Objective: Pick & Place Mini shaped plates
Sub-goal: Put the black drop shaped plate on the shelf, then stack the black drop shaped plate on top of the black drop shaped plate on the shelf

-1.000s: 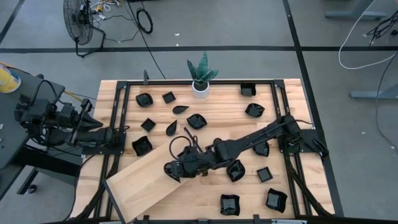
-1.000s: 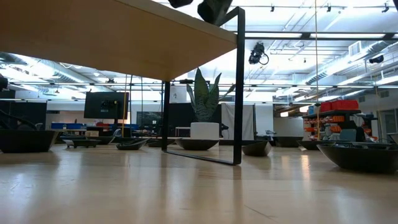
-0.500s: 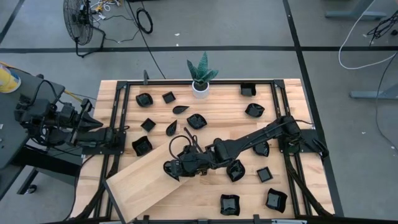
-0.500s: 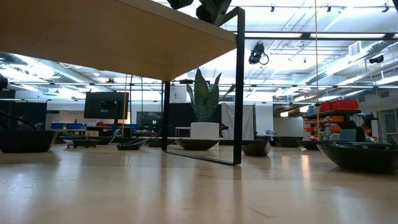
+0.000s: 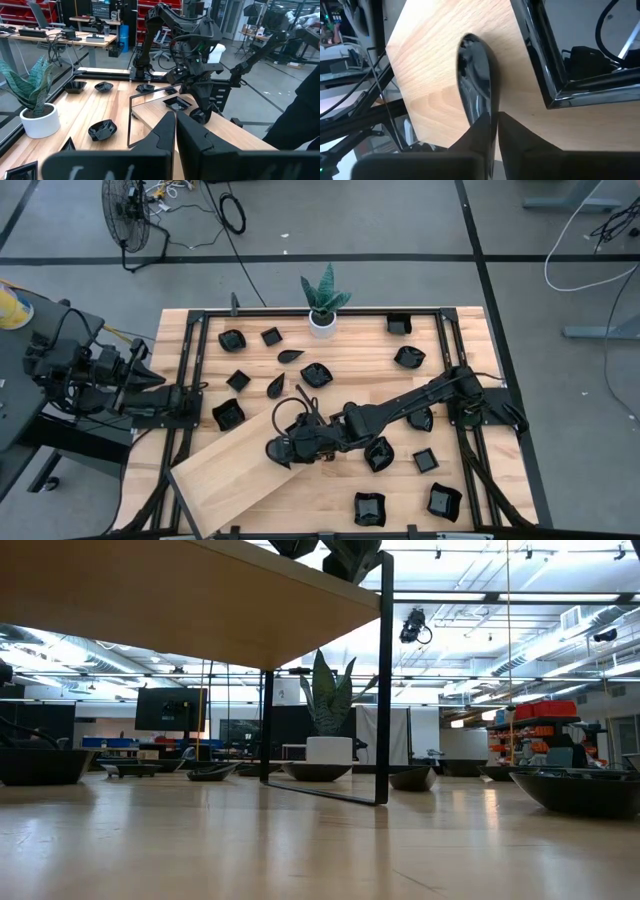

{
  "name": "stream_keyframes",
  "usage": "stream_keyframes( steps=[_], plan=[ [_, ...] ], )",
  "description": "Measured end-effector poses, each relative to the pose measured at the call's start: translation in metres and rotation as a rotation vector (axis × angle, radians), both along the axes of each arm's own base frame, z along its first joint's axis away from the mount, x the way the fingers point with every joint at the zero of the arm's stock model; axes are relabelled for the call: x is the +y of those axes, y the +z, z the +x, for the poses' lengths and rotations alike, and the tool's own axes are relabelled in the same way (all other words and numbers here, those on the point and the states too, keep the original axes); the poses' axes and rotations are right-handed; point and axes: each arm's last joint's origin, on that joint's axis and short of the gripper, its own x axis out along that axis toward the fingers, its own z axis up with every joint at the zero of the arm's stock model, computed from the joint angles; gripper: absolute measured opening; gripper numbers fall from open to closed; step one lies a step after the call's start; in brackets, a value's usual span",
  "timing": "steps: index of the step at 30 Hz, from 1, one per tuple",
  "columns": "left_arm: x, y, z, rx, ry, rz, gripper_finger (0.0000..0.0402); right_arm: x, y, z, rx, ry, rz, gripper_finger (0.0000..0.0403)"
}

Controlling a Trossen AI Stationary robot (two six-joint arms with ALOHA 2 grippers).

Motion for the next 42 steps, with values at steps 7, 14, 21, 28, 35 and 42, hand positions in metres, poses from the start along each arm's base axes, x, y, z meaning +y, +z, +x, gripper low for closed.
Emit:
stream_keyframes(
  steps=[7,14,21,28,35,42],
  plan=[
    [0.000,0.000,0.000,0.000,-0.001,0.000,0.0018,-0.001,0.000,0.000,-0.001,-0.013,-0.005,0.0064],
    [0.000,0.000,0.000,0.000,0.000,0.000,0.0018,-0.003,0.001,0.002,-0.020,-0.020,-0.010,0.0092],
    [0.000,0.000,0.000,0.000,0.000,0.000,0.0018,-0.003,0.003,0.001,-0.025,0.003,-0.029,0.0117],
    [0.000,0.000,0.000,0.000,0.000,0.000,0.0018,-0.004,0.023,-0.001,-0.126,0.046,-0.056,0.0126],
    [0.000,0.000,0.000,0.000,0.000,0.000,0.0018,-0.014,0.048,0.002,-0.310,0.103,-0.154,0.0123],
    [0.000,0.000,0.000,0.000,0.000,0.000,0.0018,-0.044,0.074,-0.002,-0.407,0.188,-0.416,0.0123]
  ],
)
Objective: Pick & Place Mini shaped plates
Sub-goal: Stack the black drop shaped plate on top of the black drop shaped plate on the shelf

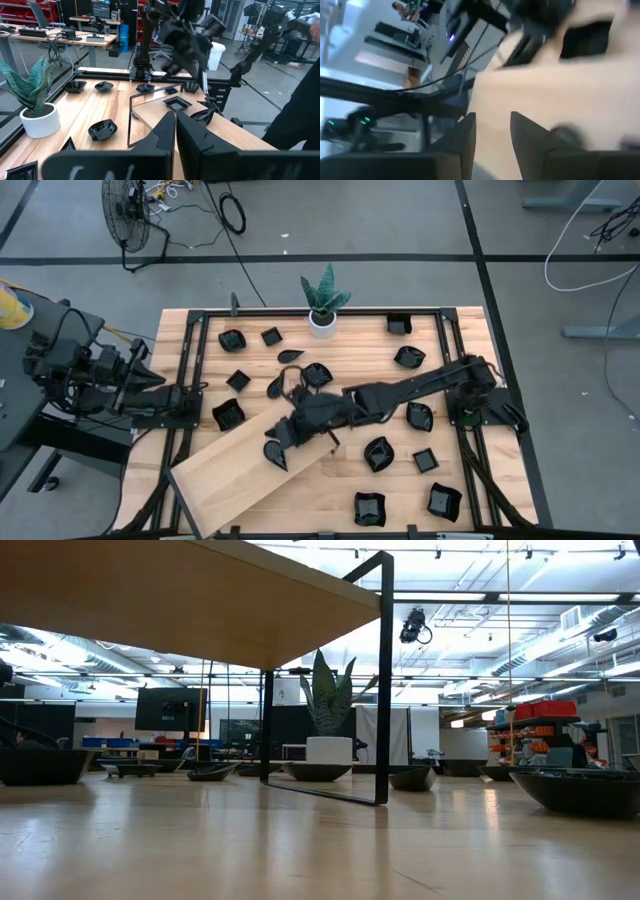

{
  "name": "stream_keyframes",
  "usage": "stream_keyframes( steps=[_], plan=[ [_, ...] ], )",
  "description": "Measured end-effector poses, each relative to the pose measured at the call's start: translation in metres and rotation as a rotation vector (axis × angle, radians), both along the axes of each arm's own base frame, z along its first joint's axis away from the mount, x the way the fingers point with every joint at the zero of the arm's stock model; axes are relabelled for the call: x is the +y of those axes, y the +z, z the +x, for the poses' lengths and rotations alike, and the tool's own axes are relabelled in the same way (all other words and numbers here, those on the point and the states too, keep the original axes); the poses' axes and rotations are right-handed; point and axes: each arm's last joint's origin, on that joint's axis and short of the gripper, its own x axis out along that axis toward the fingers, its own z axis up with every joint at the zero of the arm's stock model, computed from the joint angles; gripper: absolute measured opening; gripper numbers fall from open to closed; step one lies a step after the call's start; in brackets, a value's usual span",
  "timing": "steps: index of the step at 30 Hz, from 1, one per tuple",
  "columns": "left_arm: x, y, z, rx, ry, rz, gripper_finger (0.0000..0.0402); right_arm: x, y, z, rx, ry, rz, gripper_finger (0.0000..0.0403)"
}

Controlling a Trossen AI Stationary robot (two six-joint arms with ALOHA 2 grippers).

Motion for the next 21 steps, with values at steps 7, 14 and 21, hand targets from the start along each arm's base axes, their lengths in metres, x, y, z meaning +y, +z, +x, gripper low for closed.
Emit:
stream_keyframes(
  steps=[7,14,21],
  plan=[
    [0.000,0.000,0.000,0.000,0.000,0.000,0.0018,-0.035,0.018,-0.006,-0.047,0.069,-0.357,0.0123],
    [0.000,0.000,0.000,0.000,0.000,0.000,0.0018,-0.076,0.024,-0.020,0.068,0.081,-0.480,0.0123],
    [0.000,0.000,0.000,0.000,0.000,0.000,0.0018,-0.107,0.029,-0.036,0.179,0.094,-0.580,0.0123]
  ],
)
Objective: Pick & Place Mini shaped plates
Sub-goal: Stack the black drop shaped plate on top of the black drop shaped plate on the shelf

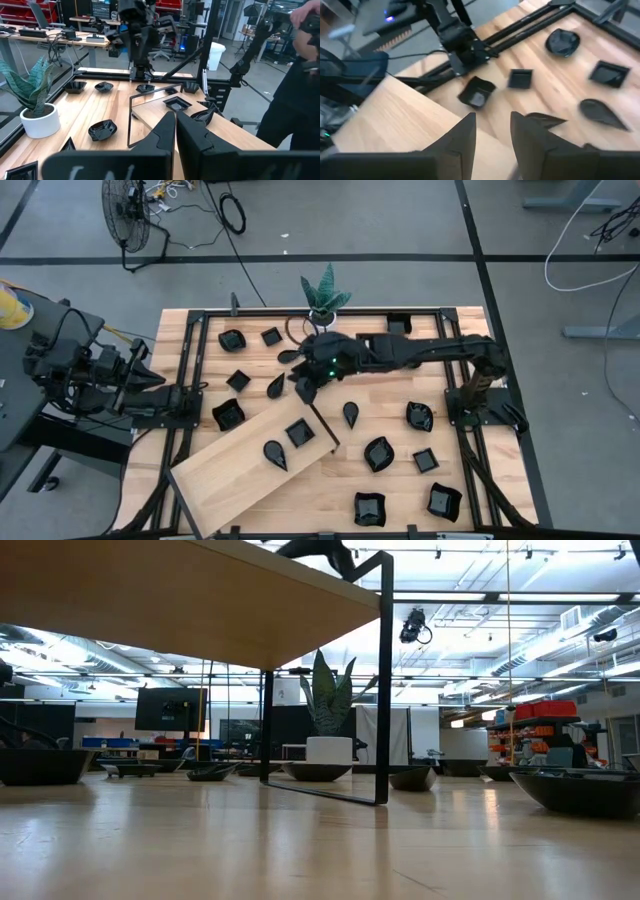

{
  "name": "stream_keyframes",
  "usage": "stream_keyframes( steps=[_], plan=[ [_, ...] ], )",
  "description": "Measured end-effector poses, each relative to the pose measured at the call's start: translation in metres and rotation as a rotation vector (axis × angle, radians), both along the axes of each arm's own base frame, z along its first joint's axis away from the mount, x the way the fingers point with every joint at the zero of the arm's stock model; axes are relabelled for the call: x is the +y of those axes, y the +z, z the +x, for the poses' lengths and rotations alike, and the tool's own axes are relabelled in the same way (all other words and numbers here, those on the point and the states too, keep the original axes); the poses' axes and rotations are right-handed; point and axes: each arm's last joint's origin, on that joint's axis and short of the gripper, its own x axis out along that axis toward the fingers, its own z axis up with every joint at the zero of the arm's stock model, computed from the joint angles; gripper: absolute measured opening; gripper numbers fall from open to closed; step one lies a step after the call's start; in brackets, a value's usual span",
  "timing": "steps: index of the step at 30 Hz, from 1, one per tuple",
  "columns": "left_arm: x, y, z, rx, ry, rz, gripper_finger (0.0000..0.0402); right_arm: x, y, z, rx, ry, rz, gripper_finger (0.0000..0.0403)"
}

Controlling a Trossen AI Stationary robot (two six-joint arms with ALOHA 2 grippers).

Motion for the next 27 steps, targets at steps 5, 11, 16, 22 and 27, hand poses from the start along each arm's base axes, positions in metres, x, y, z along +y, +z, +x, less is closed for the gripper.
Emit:
stream_keyframes(
  steps=[5,11,16,22,27],
  plan=[
    [0.000,0.000,0.000,0.000,0.000,0.000,0.0018,-0.024,0.001,-0.009,0.062,-0.027,-0.043,0.0123],
    [0.000,0.000,0.000,0.000,0.000,0.000,0.0018,-0.052,0.002,-0.021,0.136,-0.046,-0.106,0.0123],
    [0.000,0.000,0.000,0.000,0.000,0.000,0.0018,-0.070,0.003,-0.031,0.190,-0.063,-0.134,0.0123],
    [0.000,0.000,0.000,0.000,0.000,0.000,0.0018,-0.083,-0.012,-0.044,0.223,-0.101,-0.125,0.0123],
    [0.000,0.000,0.000,0.000,0.000,0.000,0.0018,-0.084,-0.038,-0.062,0.284,-0.112,-0.112,0.0123]
  ],
)
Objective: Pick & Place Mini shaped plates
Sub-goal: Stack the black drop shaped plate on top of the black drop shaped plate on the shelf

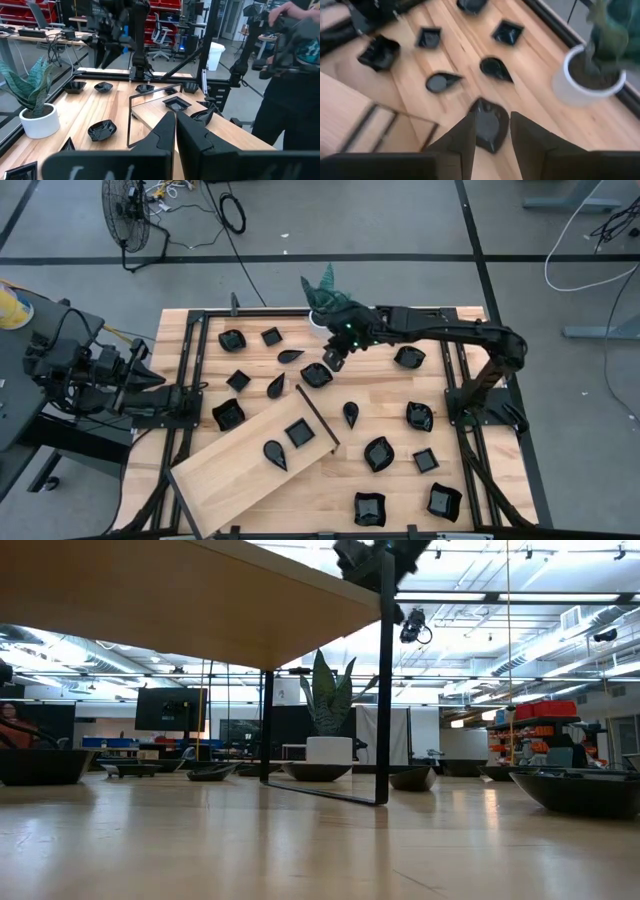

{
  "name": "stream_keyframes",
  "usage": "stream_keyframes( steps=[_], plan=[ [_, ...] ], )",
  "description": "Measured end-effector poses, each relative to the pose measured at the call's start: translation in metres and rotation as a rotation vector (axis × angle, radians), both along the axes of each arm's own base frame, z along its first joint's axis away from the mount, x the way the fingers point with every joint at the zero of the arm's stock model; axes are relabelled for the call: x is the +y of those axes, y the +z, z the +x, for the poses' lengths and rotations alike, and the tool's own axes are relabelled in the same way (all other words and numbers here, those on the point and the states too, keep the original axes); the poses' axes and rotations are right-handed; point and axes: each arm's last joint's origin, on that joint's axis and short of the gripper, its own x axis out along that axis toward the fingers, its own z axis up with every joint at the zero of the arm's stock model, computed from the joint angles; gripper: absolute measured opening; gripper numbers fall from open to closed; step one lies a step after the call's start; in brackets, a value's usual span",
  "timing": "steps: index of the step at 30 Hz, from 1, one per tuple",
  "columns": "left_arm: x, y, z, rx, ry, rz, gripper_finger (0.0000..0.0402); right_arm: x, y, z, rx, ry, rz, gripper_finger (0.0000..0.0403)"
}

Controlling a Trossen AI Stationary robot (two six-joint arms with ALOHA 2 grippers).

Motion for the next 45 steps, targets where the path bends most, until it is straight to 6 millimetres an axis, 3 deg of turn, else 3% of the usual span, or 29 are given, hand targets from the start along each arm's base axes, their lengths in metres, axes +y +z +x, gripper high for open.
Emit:
stream_keyframes(
  steps=[15,24,34,39,45],
  plan=[
    [0.000,0.000,0.000,0.000,0.001,0.000,0.0018,0.010,-0.069,-0.064,0.059,-0.163,0.137,0.0123],
    [0.000,0.000,0.000,0.000,0.000,0.000,0.0018,0.029,-0.098,-0.094,0.116,-0.178,0.239,0.0123],
    [0.000,0.000,0.000,0.000,0.001,0.000,0.0018,0.072,-0.133,-0.106,0.133,-0.346,0.523,0.0123],
    [0.000,0.000,0.000,0.000,0.000,0.000,0.0018,0.092,-0.137,-0.103,0.056,-0.525,0.718,0.0123],
    [0.000,0.000,0.000,0.001,0.000,0.000,0.0018,0.108,-0.138,-0.098,-0.056,-0.590,0.853,0.0123]
  ],
)
